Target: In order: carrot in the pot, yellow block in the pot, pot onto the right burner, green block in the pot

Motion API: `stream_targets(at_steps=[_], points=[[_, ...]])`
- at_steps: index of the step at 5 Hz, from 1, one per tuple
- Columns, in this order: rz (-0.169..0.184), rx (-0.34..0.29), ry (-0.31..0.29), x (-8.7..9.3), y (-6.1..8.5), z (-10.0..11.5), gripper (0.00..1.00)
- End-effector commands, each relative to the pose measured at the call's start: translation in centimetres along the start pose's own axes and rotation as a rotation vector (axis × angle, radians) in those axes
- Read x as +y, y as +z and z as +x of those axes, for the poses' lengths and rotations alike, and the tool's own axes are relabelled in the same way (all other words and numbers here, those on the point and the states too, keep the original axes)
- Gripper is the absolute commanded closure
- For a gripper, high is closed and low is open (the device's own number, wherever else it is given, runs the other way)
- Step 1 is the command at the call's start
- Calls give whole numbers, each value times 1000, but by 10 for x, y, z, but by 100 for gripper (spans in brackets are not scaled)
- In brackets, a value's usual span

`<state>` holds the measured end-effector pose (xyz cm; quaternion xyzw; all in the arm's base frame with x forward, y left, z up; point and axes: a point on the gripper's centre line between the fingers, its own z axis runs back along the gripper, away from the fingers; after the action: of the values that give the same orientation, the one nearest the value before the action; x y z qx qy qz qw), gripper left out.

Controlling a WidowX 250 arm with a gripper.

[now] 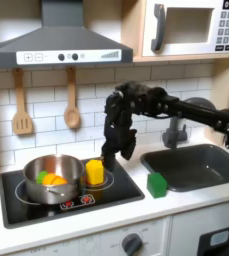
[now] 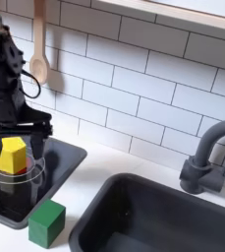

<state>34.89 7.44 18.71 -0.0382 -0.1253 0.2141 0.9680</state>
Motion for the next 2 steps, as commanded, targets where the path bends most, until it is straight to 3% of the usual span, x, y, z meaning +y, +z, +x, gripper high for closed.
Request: stream_targets(at_steps=[1, 2], points=[[42, 6, 165, 1, -2, 1, 0], [63, 0, 312, 4, 0, -5, 0]])
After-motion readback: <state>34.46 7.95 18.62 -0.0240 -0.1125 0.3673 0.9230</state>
